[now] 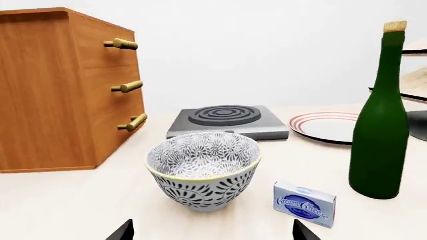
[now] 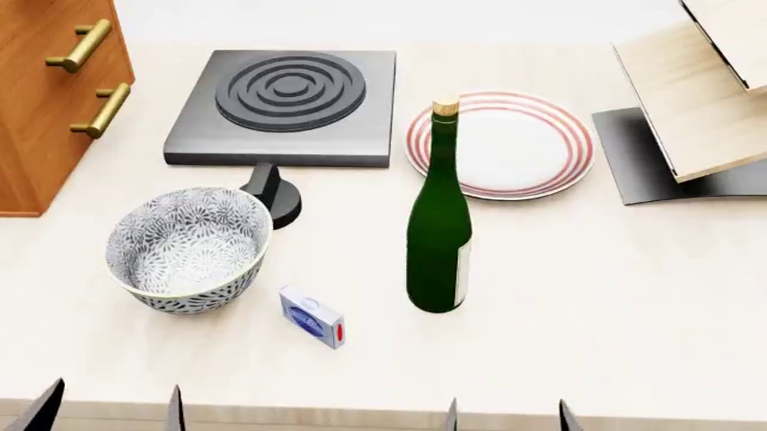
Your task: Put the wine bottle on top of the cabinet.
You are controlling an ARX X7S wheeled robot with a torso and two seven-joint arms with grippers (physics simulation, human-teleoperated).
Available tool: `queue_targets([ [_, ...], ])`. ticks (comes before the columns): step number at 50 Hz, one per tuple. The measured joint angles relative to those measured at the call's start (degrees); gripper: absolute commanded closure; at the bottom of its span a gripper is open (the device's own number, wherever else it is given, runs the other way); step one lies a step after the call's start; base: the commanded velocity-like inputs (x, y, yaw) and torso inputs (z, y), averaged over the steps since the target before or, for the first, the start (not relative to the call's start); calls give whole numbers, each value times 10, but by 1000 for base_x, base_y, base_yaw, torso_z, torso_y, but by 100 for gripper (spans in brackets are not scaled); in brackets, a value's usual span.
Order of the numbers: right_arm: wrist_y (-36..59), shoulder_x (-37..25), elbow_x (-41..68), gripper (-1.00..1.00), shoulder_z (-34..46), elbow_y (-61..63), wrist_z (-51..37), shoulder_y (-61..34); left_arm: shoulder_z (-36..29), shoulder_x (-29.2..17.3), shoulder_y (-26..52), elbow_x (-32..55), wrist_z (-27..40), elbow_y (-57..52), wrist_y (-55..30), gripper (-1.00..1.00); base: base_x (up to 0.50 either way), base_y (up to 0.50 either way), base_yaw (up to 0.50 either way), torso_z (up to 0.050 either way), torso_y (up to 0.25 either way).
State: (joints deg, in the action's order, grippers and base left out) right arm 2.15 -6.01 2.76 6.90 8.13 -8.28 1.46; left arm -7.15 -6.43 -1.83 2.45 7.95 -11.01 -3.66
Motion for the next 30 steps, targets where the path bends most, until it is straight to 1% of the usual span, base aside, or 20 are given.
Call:
queue_targets([
  [14,67,-15,3,-100,11,135,-13,4,-11,-13,-4,1,13,-124,-60,-100,0,0,0,0,0],
  [30,170,-32,12,-100,12,312,-28,-8,-31,-29,12,-29,31,-305,-173,-100,0,0,0,0,0],
])
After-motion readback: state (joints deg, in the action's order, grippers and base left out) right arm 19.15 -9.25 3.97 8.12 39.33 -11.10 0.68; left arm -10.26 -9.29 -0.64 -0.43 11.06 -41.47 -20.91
